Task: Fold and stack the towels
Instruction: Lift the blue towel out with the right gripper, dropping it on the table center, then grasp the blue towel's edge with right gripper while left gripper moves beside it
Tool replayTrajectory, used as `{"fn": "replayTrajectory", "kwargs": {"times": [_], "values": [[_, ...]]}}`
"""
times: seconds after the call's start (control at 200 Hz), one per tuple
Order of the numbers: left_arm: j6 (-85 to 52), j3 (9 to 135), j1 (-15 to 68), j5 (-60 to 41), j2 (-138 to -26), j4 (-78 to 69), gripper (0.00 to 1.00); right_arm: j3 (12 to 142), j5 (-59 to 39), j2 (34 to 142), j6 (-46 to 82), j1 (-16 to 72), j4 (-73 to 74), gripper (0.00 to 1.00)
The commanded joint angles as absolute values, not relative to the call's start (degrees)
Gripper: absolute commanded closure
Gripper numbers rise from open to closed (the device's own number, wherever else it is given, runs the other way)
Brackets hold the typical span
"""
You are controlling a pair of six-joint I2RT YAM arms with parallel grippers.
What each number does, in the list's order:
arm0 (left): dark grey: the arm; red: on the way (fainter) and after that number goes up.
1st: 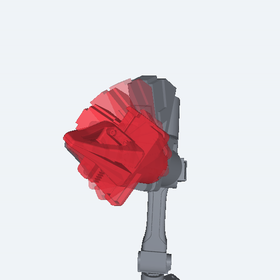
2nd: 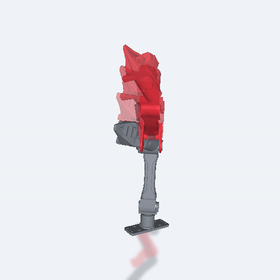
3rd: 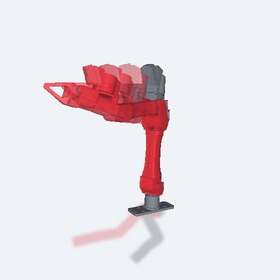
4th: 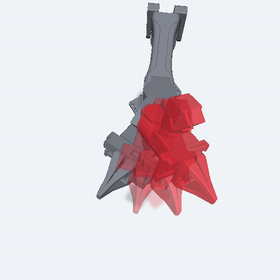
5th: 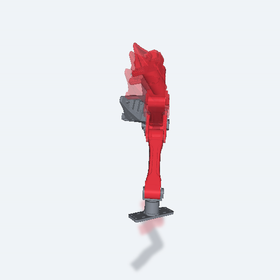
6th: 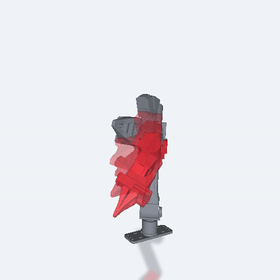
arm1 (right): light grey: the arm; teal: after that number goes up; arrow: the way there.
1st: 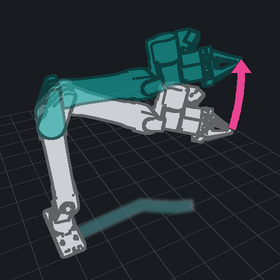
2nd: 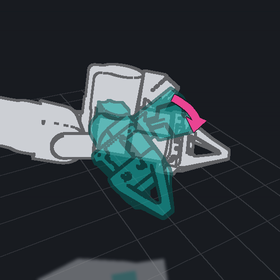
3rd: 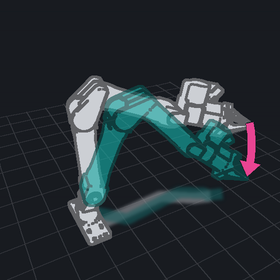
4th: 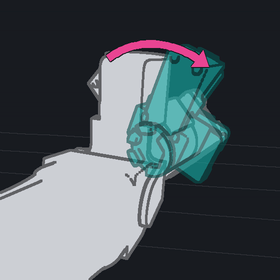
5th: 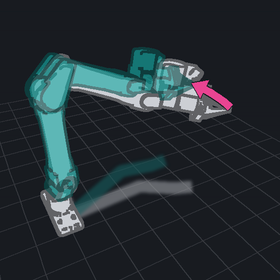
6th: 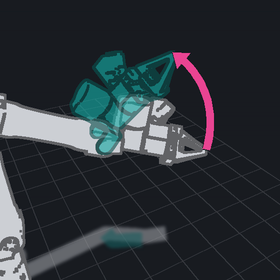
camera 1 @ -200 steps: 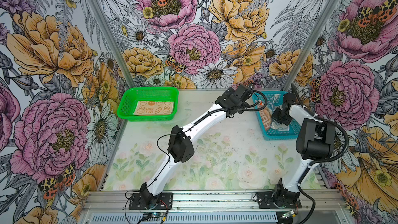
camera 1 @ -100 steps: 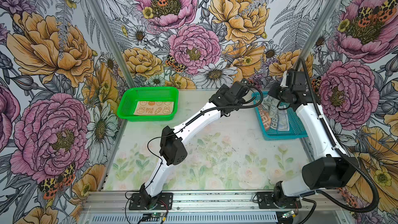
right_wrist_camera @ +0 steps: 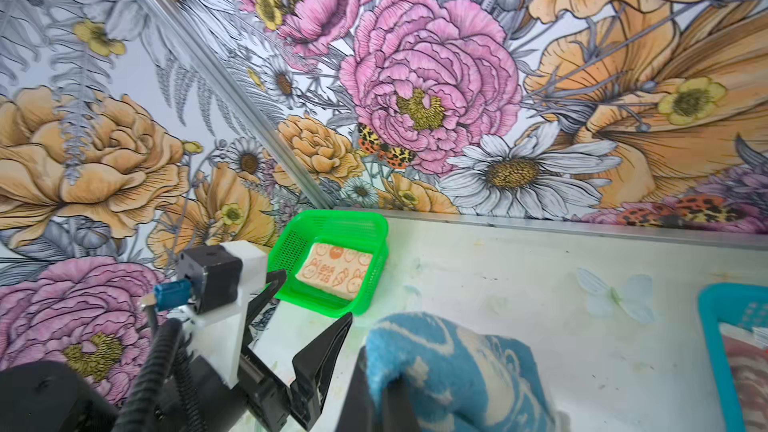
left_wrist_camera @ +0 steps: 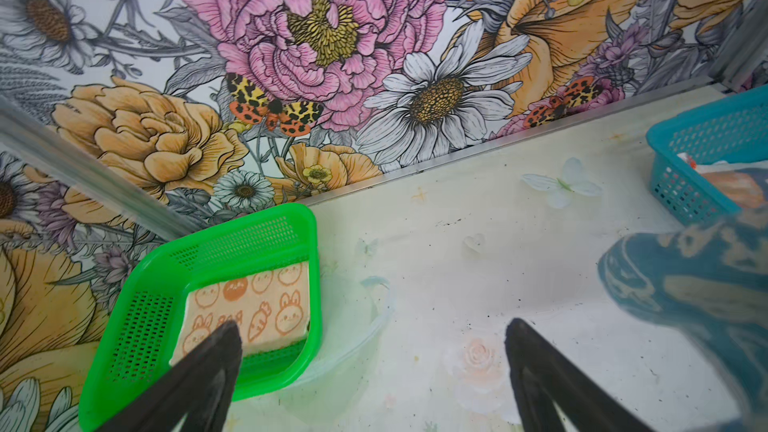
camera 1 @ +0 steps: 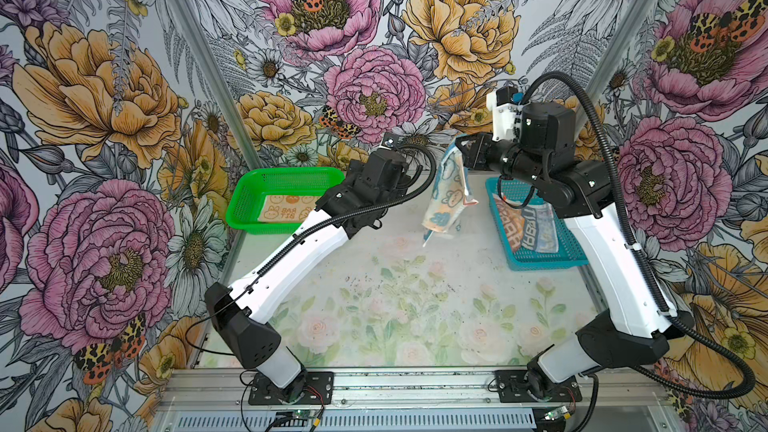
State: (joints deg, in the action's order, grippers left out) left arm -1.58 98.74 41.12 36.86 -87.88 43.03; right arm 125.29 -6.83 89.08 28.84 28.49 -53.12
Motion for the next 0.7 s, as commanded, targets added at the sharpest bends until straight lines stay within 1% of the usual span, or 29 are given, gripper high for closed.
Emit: {"fn": "replayTrajectory", "kwargs": {"times": [0.0,0.1,0.19,0.215,0.29,0.315,0.355,0.405,0.46,0.54,0.62,0.695], "values": [[-5.62,94.12,38.28,36.08,-83.28,40.50,0.01,126.44,-6.52,91.92,30.15,27.23,-55.69,1.00],[-6.99,90.47,35.70,33.59,-80.51,40.55,0.01,122.09,-9.28,94.91,31.51,22.98,-55.47,1.00],[-7.85,87.49,34.30,31.63,-79.50,40.51,0.01,118.36,-11.33,100.13,31.01,20.04,-55.51,1.00],[-8.11,86.70,33.97,31.03,-79.45,40.58,0.01,117.58,-11.74,101.78,30.52,19.40,-55.40,0.96],[-9.03,84.31,33.56,29.28,-79.50,40.60,0.01,115.97,-10.40,107.14,28.73,17.89,-55.55,0.92],[-9.38,83.60,33.48,28.61,-79.61,40.59,0.01,115.28,-9.56,108.51,28.37,17.50,-55.55,0.88],[-9.78,82.54,33.41,27.54,-79.78,40.80,0.01,114.41,-8.75,110.44,27.75,16.75,-55.51,0.78],[-10.55,81.13,33.23,26.48,-79.89,40.86,0.01,113.59,-7.44,112.05,27.03,16.18,-55.55,0.69],[-11.81,79.24,32.54,24.47,-79.64,40.87,0.01,112.01,-5.69,112.24,26.26,16.08,-55.52,0.58],[-14.42,76.40,30.74,20.65,-79.37,40.69,0.01,109.35,-4.43,111.14,25.58,16.42,-55.42,0.39],[-16.86,74.23,28.35,16.37,-79.54,40.45,0.01,105.00,-3.34,108.68,25.65,17.60,-54.90,0.27],[-18.34,72.47,26.29,13.99,-79.54,39.87,0.01,99.98,-3.21,106.33,26.26,20.45,-53.42,0.18]]}}
